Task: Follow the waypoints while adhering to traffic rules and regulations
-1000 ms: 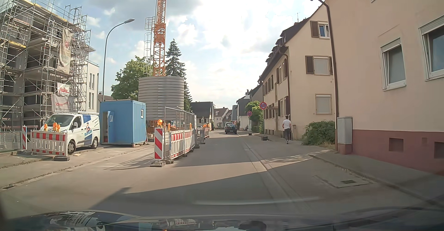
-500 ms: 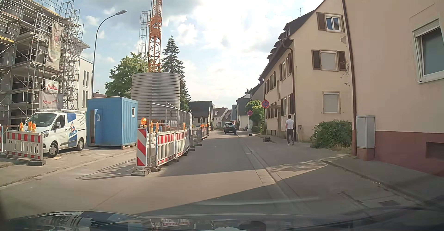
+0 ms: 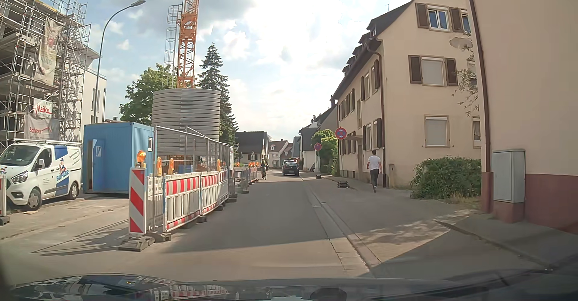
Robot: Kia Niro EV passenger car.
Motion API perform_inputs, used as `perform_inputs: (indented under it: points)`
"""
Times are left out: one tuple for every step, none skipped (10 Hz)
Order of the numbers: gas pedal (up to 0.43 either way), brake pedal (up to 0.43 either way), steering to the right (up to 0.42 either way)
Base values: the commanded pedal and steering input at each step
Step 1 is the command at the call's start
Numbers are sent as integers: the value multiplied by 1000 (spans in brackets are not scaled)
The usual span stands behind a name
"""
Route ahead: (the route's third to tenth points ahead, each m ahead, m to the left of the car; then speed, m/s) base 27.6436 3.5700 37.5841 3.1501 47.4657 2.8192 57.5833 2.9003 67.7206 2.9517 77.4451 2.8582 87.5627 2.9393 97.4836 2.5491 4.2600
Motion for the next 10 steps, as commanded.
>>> perform_inputs:
  points:
    - [138,0,105]
    - [138,0,115]
    - [138,0,119]
    - [138,0,113]
    - [138,0,103]
    - [138,0,87]
    - [138,0,73]
    - [138,0,51]
    - [138,0,31]
    - [138,0,9]
